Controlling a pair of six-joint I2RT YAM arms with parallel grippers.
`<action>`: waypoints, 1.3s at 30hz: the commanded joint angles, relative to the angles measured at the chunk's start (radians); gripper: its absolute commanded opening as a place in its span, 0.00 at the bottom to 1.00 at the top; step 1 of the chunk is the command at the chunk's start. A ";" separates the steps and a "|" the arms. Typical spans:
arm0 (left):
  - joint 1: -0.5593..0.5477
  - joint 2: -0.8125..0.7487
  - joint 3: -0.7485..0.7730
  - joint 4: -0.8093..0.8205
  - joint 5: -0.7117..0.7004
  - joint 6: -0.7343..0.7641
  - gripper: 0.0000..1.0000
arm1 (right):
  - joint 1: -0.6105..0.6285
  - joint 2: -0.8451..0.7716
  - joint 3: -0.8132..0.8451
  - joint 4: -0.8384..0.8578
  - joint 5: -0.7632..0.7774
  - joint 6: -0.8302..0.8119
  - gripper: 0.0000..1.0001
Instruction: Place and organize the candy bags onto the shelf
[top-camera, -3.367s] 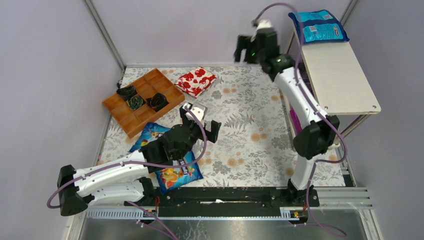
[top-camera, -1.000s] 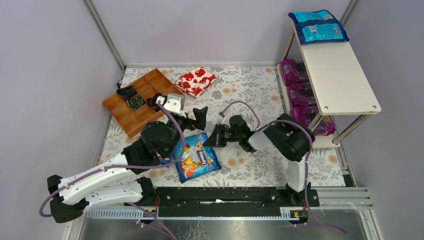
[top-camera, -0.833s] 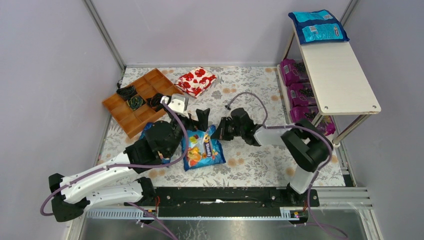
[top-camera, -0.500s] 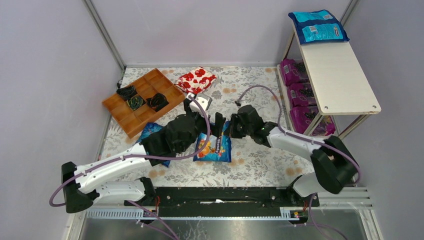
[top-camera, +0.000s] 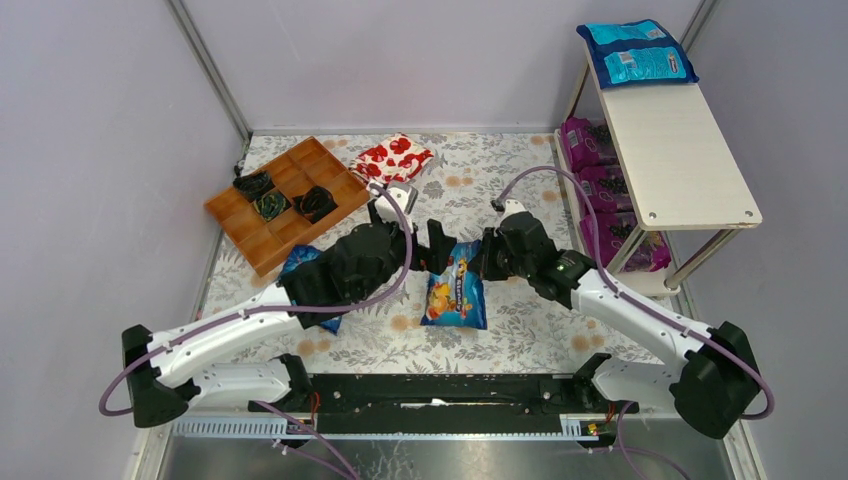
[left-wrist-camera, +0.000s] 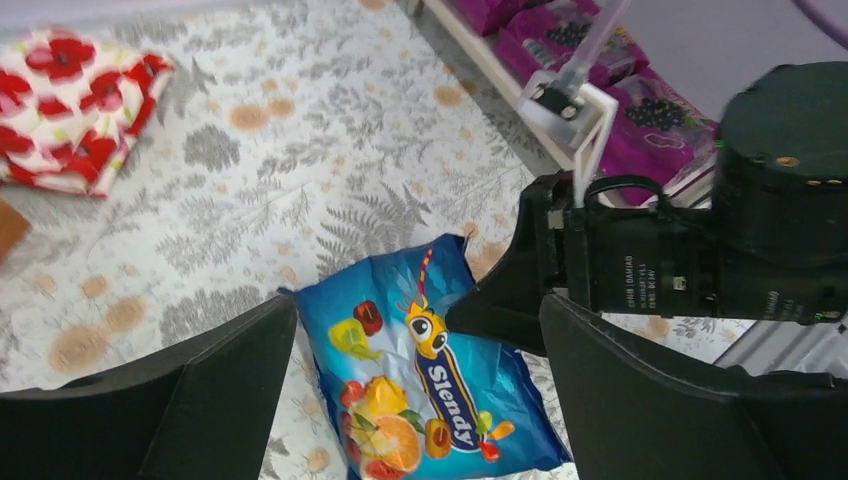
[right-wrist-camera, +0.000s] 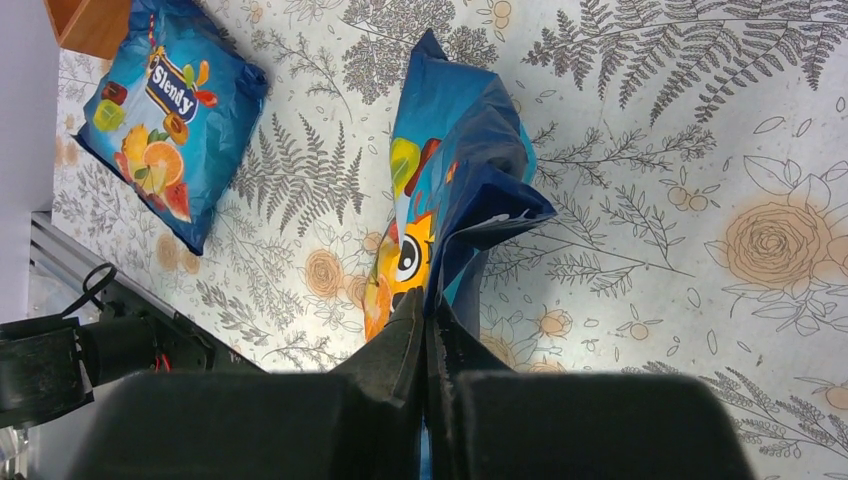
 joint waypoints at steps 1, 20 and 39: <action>0.080 0.041 -0.050 -0.095 0.110 -0.220 0.95 | -0.004 0.028 0.052 0.092 -0.036 0.019 0.00; 0.350 0.233 -0.576 0.349 0.789 -0.648 0.61 | -0.004 0.191 -0.050 0.333 -0.128 0.141 0.17; 0.532 0.215 -0.780 0.433 0.835 -0.729 0.29 | -0.122 0.346 -0.253 0.576 -0.334 0.245 0.90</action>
